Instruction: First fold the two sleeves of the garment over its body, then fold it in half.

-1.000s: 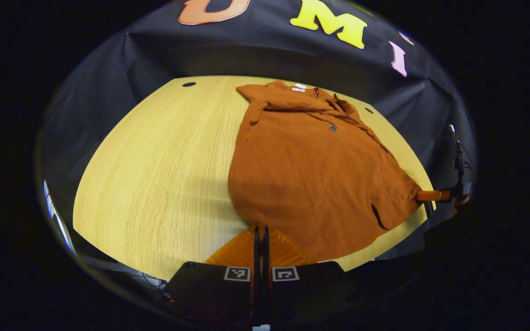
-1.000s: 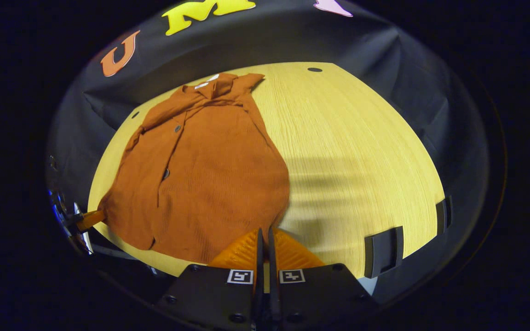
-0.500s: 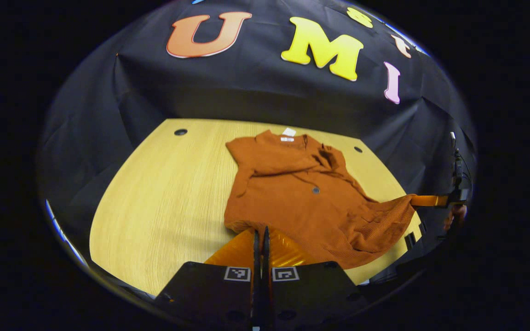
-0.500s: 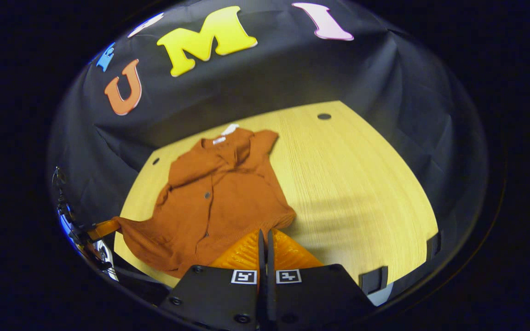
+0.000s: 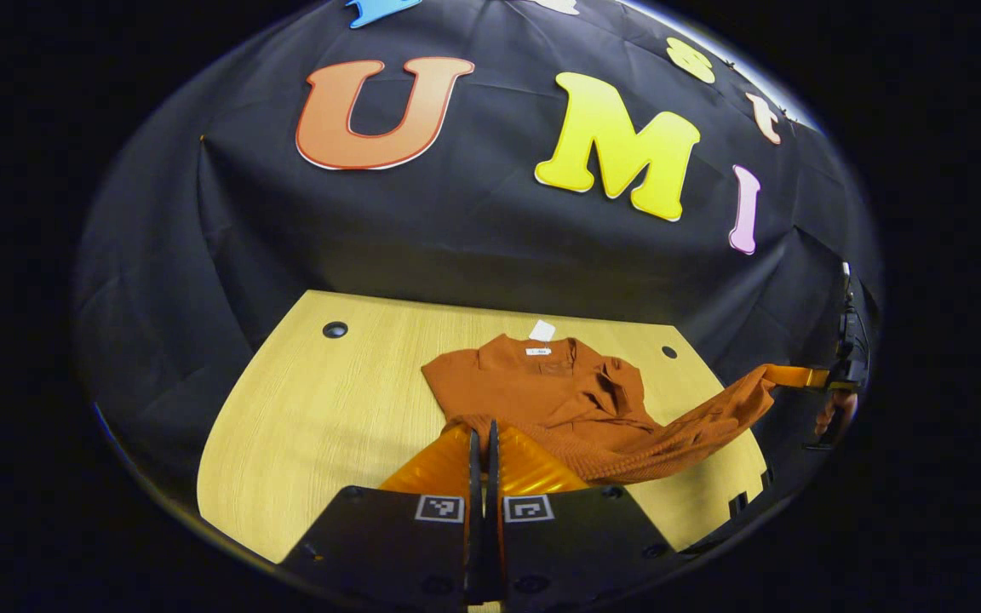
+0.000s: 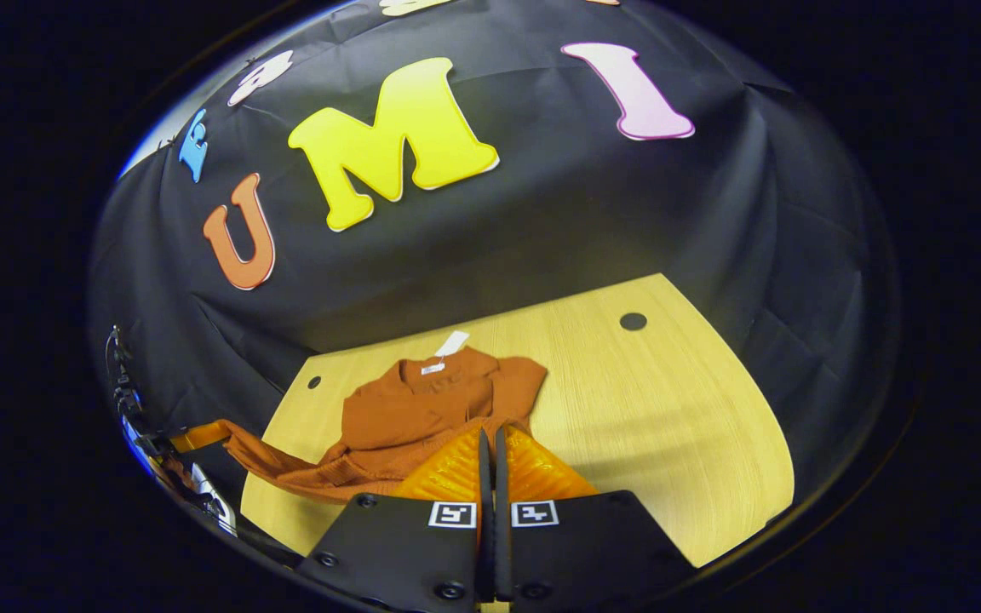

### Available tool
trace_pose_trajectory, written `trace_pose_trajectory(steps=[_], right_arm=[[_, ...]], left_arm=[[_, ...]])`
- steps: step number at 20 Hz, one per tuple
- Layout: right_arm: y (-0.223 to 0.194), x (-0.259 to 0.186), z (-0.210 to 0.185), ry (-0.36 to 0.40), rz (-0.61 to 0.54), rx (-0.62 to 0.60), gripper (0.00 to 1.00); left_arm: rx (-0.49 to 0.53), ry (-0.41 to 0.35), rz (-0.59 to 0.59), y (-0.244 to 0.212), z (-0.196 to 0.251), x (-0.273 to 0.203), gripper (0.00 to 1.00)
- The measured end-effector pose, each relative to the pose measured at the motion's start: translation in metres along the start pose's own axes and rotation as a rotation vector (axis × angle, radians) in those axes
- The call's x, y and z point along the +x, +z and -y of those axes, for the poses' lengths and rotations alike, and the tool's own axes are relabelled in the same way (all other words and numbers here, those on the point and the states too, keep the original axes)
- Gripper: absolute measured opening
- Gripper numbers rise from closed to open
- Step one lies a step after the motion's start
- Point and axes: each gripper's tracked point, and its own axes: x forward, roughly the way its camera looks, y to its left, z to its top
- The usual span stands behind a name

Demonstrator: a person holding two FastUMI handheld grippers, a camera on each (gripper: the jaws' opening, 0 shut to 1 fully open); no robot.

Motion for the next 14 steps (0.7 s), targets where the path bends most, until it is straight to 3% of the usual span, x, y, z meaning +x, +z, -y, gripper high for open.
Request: trace_pose_trajectory(steps=[7, 14], right_arm=[[0.055, 0.117, -0.008, 0.021, -0.018, -0.135, 0.0], [0.047, 0.249, 0.014, -0.03, -0.097, -0.147, 0.0]], left_arm=[[-0.057, -0.02, -0.011, 0.057, -0.019, 0.117, 0.03], [-0.108, -0.009, -0.144, 0.028, -0.042, 0.24, 0.03]])
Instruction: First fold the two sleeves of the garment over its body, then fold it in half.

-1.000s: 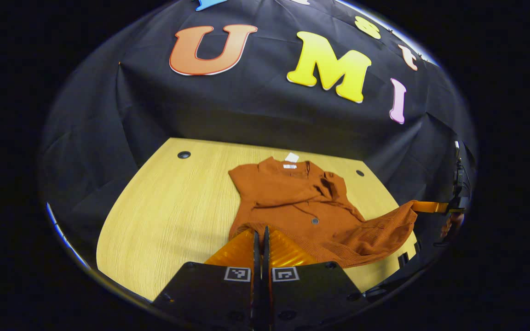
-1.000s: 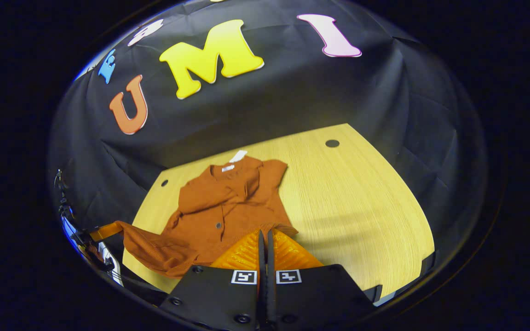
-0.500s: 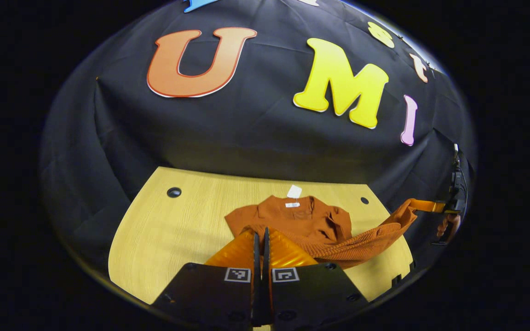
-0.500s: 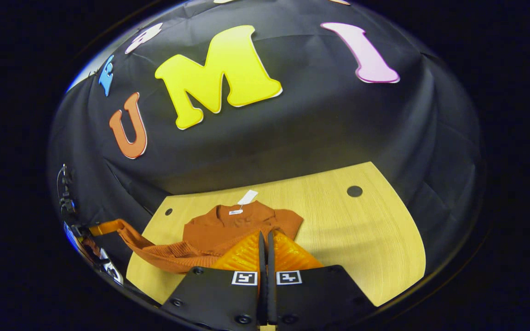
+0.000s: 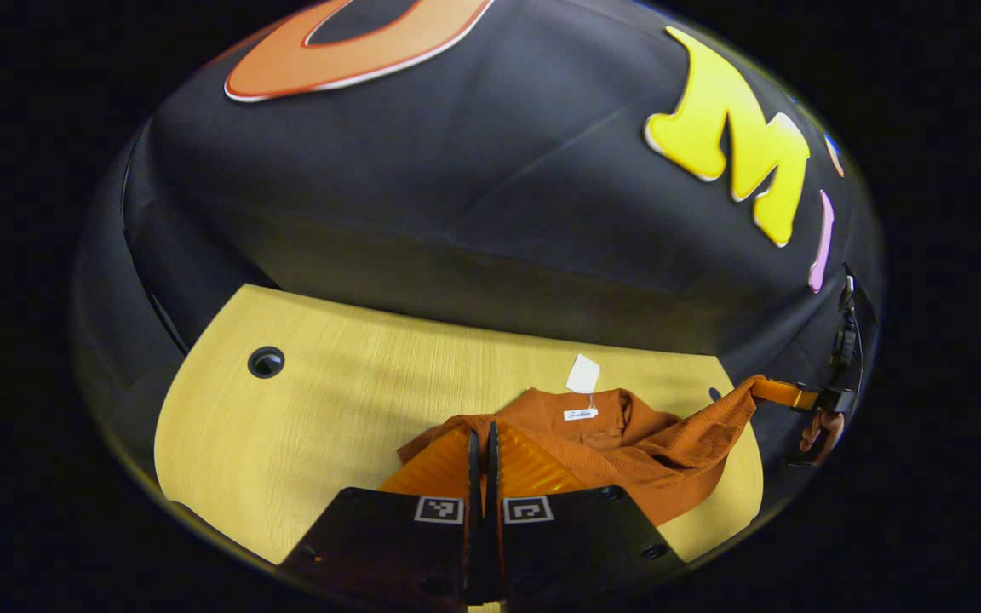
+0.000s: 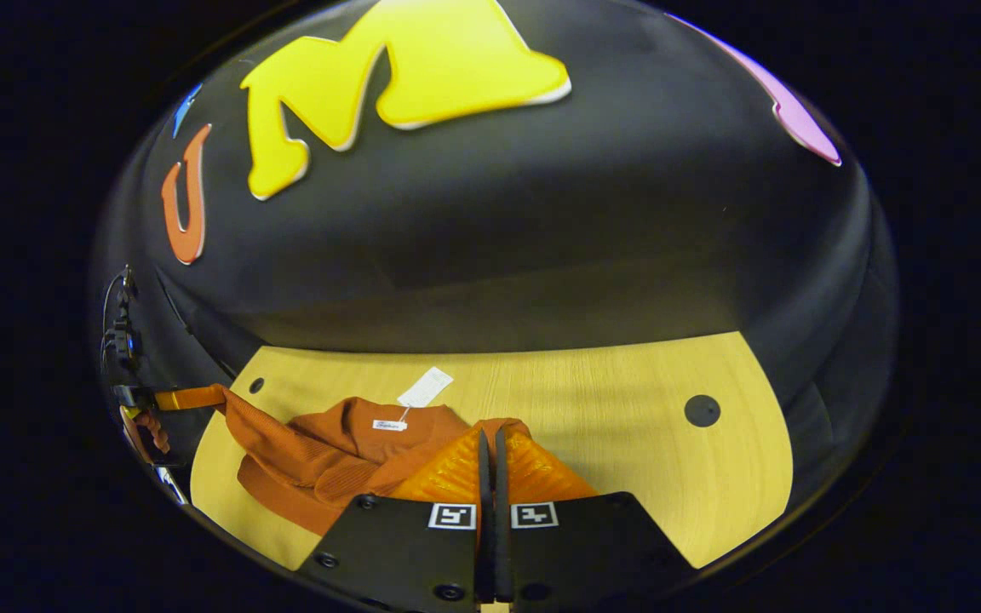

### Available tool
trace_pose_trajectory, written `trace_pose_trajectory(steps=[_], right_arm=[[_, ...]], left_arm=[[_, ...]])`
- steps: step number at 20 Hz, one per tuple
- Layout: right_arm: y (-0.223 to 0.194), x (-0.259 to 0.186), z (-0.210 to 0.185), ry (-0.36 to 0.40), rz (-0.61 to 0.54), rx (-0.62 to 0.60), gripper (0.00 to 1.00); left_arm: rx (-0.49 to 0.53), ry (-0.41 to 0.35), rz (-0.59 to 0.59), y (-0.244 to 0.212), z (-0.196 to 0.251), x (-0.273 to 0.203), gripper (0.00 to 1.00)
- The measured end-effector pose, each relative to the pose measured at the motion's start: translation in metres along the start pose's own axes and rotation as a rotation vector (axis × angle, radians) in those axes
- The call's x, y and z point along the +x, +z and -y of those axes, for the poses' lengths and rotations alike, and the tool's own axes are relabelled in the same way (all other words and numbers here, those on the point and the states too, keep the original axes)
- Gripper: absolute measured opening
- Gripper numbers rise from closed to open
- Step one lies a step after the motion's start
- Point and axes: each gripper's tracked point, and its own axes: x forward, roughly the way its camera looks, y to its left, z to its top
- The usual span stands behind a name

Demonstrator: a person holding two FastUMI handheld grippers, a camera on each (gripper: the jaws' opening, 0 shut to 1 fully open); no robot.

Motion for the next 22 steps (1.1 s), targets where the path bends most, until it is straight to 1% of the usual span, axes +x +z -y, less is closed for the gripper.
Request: trace_pose_trajectory(steps=[2, 4, 5, 7, 10, 11, 12, 14, 15, 16, 18, 21, 22], right_arm=[[-0.005, 0.026, 0.007, -0.012, -0.015, 0.026, 0.0], [-0.009, 0.048, 0.021, -0.047, -0.019, 0.024, 0.0], [-0.012, 0.056, 0.03, -0.067, -0.027, 0.033, 0.01], [-0.02, 0.068, 0.038, -0.077, -0.047, 0.074, 0.0], [-0.025, 0.075, 0.043, -0.094, -0.056, 0.087, 0.01], [-0.026, 0.074, 0.042, -0.099, -0.056, 0.081, 0.06], [-0.027, 0.072, 0.043, -0.096, -0.052, 0.081, 0.08], [-0.016, 0.063, 0.041, -0.094, -0.008, 0.099, 0.22], [-0.002, 0.056, 0.04, -0.092, 0.03, 0.109, 0.37], [0.009, 0.049, 0.042, -0.099, 0.065, 0.107, 0.53], [0.024, 0.026, 0.045, -0.111, 0.109, 0.1, 0.69], [0.034, -0.012, 0.032, -0.128, 0.175, 0.068, 0.71], [0.038, -0.029, 0.023, -0.126, 0.201, 0.048, 0.65]], left_arm=[[0.014, 0.005, -0.028, -0.005, -0.002, 0.023, 0.03], [0.054, 0.03, -0.034, -0.004, -0.012, 0.04, 0.03], [0.068, 0.044, -0.037, -0.003, -0.017, 0.046, 0.03], [0.07, 0.058, -0.033, 0.001, -0.022, 0.058, 0.03], [0.054, 0.034, 0.01, 0.009, -0.014, 0.077, 0.05], [0.045, 0.022, 0.015, 0.008, -0.011, 0.08, 0.14], [0.042, 0.016, 0.012, 0.007, -0.007, 0.08, 0.35], [0.047, 0.048, 0.043, 0.014, -0.011, 0.076, 0.76], [0.044, 0.052, 0.08, 0.025, -0.007, 0.071, 0.97], [0.047, 0.056, 0.121, 0.037, -0.005, 0.063, 0.98], [0.08, 0.074, 0.182, 0.055, -0.004, 0.038, 0.99], [0.078, 0.07, 0.286, 0.082, 0.012, -0.006, 0.99], [0.072, 0.079, 0.33, 0.091, 0.018, -0.024, 0.99]])
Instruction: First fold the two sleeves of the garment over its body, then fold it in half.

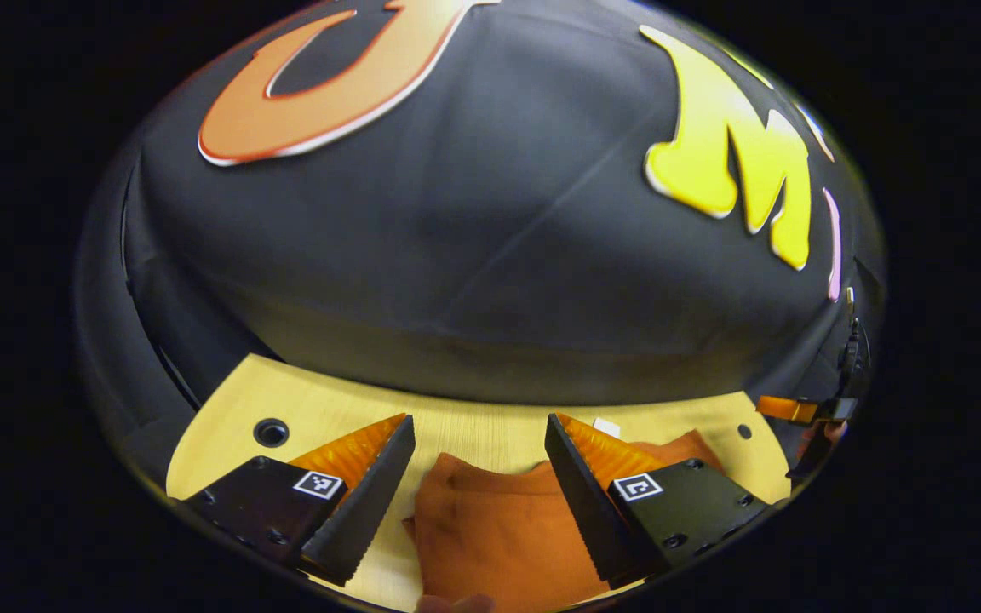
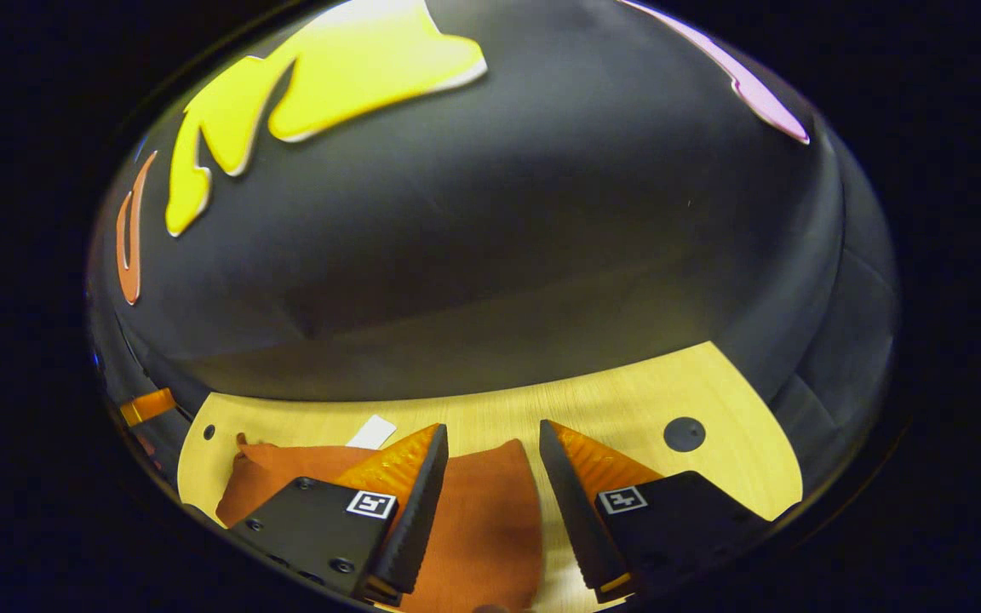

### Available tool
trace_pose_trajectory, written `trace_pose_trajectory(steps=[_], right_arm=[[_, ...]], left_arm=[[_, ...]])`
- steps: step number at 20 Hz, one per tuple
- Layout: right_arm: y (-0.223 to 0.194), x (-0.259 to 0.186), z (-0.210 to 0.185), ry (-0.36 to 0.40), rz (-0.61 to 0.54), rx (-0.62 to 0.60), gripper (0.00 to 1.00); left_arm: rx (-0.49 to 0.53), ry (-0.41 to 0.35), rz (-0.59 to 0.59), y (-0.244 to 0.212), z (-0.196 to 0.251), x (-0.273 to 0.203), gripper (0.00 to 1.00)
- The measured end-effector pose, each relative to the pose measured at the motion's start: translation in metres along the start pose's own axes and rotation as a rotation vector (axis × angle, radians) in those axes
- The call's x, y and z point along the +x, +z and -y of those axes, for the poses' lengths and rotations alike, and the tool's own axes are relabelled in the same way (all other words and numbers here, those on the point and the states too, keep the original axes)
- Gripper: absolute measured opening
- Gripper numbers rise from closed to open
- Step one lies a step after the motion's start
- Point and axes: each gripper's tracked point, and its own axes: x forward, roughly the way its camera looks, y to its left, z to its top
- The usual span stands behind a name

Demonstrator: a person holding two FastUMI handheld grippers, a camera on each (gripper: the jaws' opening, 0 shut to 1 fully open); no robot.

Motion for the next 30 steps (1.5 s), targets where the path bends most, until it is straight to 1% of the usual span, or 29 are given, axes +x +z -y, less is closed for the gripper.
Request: trace_pose_trajectory(steps=[1, 2, 3, 5, 7, 9, 10, 12, 13, 14, 15, 16, 17, 18, 19, 21, 23, 26, 27, 28, 30], right_arm=[[0.008, -0.019, -0.007, 0.001, 0.036, -0.016, 0.74], [0.015, -0.041, -0.015, 0.003, 0.072, -0.032, 0.77], [0.022, -0.065, -0.026, 0.014, 0.104, -0.044, 0.77], [0.035, -0.113, -0.043, 0.035, 0.184, -0.075, 0.84], [0.055, -0.17, -0.065, 0.057, 0.278, -0.107, 0.8], [0.073, -0.226, -0.081, 0.04, 0.373, -0.139, 0.86], [0.077, -0.246, -0.092, 0.035, 0.416, -0.15, 0.84], [0.082, -0.282, -0.114, 0.043, 0.496, -0.176, 0.85], [0.077, -0.298, -0.124, 0.051, 0.522, -0.193, 0.89], [0.07, -0.313, -0.132, 0.057, 0.537, -0.2, 0.92], [0.059, -0.324, -0.141, 0.075, 0.537, -0.207, 0.94], [0.044, -0.333, -0.148, 0.09, 0.52, -0.21, 0.94], [0.03, -0.34, -0.154, 0.102, 0.5, -0.2, 0.94], [0.017, -0.348, -0.162, 0.125, 0.489, -0.187, 0.95], [0.01, -0.353, -0.164, 0.133, 0.5, -0.175, 0.94], [0.002, -0.363, -0.154, 0.099, 0.541, -0.163, 0.95], [-0.008, -0.372, -0.15, 0.088, 0.571, -0.167, 0.93], [-0.017, -0.376, -0.147, 0.087, 0.566, -0.169, 0.94], [-0.018, -0.376, -0.145, 0.084, 0.563, -0.165, 0.94], [-0.019, -0.374, -0.144, 0.081, 0.56, -0.162, 0.94], [-0.018, -0.371, -0.142, 0.077, 0.552, -0.148, 0.94]], left_arm=[[-0.008, 0.01, 0.039, 0.011, 0.007, -0.015, 0.99], [-0.016, 0.02, 0.073, 0.019, 0.009, -0.03, 0.99], [-0.023, 0.031, 0.097, 0.026, 0.008, -0.046, 0.99], [-0.036, 0.041, 0.17, 0.043, 0.011, -0.084, 0.99], [-0.018, 0.056, 0.26, 0.063, 0.017, -0.13, 0.99], [0.034, 0.107, 0.34, 0.079, 0.024, -0.179, 0.98], [0.063, 0.104, 0.375, 0.085, 0.03, -0.202, 0.99], [0.073, 0.08, 0.43, 0.09, 0.047, -0.245, 0.98], [0.06, 0.056, 0.436, 0.086, 0.056, -0.265, 0.98], [0.047, 0.041, 0.436, 0.079, 0.064, -0.279, 1.0], [0.043, 0.041, 0.446, 0.071, 0.065, -0.288, 0.98], [0.053, 0.045, 0.462, 0.065, 0.068, -0.298, 1.0], [0.077, 0.05, 0.481, 0.058, 0.069, -0.308, 0.98], [0.111, 0.052, 0.483, 0.05, 0.073, -0.314, 0.98], [0.148, 0.055, 0.481, 0.04, 0.074, -0.321, 0.98], [0.191, 0.043, 0.489, 0.029, 0.081, -0.335, 0.98], [0.179, 0.026, 0.49, 0.018, 0.088, -0.341, 0.98], [0.183, 0.038, 0.474, 0.005, 0.086, -0.338, 0.98], [0.183, 0.03, 0.467, 0.003, 0.09, -0.335, 1.0], [0.182, 0.024, 0.465, 0.003, 0.091, -0.333, 0.98], [0.173, 0.018, 0.463, 0.001, 0.091, -0.334, 0.98]])
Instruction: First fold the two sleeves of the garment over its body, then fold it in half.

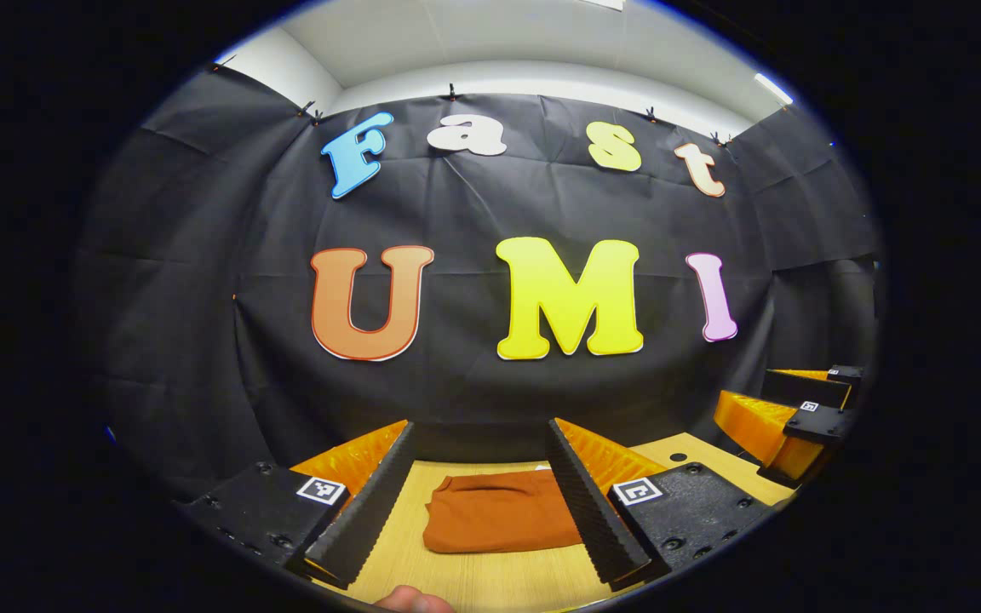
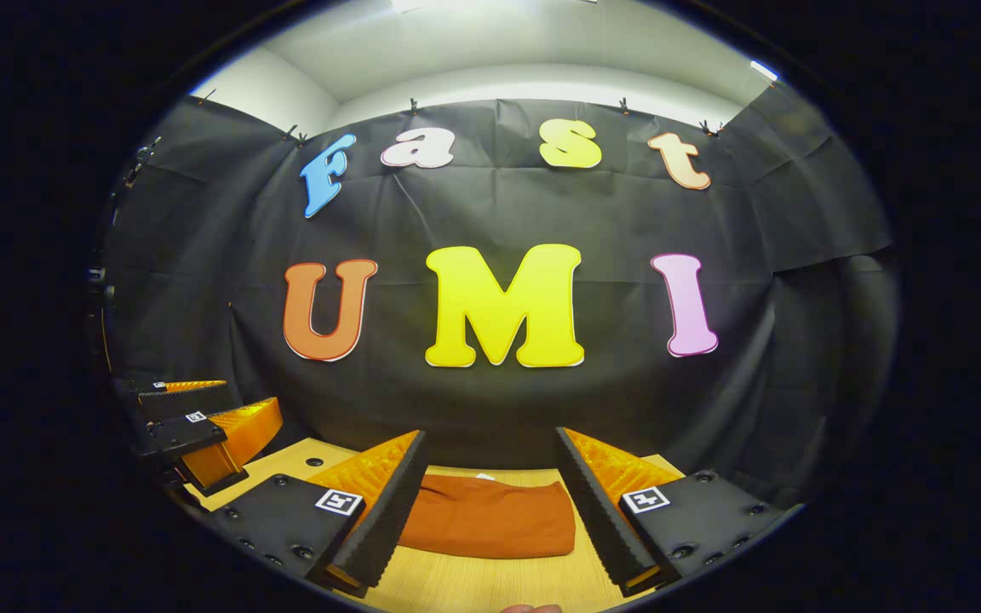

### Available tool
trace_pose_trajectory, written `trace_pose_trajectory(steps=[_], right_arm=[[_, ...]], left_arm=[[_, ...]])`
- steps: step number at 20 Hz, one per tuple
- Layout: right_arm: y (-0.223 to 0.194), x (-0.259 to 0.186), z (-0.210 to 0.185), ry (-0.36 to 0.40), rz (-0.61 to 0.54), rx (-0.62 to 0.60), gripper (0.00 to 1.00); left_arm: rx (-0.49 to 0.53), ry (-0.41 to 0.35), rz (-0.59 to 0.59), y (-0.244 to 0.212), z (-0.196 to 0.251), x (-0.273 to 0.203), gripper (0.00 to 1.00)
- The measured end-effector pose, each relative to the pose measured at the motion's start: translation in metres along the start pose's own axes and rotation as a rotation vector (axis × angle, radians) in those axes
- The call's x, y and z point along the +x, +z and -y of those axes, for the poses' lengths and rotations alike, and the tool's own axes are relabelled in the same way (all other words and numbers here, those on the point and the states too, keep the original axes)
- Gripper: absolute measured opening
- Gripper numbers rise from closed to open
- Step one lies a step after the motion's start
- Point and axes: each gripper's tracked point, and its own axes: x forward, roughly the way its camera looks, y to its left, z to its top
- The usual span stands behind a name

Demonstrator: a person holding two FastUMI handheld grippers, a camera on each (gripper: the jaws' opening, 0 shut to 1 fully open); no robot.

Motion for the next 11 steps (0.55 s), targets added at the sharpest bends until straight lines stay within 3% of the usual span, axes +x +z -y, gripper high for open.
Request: trace_pose_trajectory(steps=[11], right_arm=[[-0.002, 0.0083, -0.0041, 0.05, -0.013, 0.024, 0.94]], left_arm=[[0.027, 0.017, 0.007, 0.0021, 0.0078, 0.0039, 0.98]])
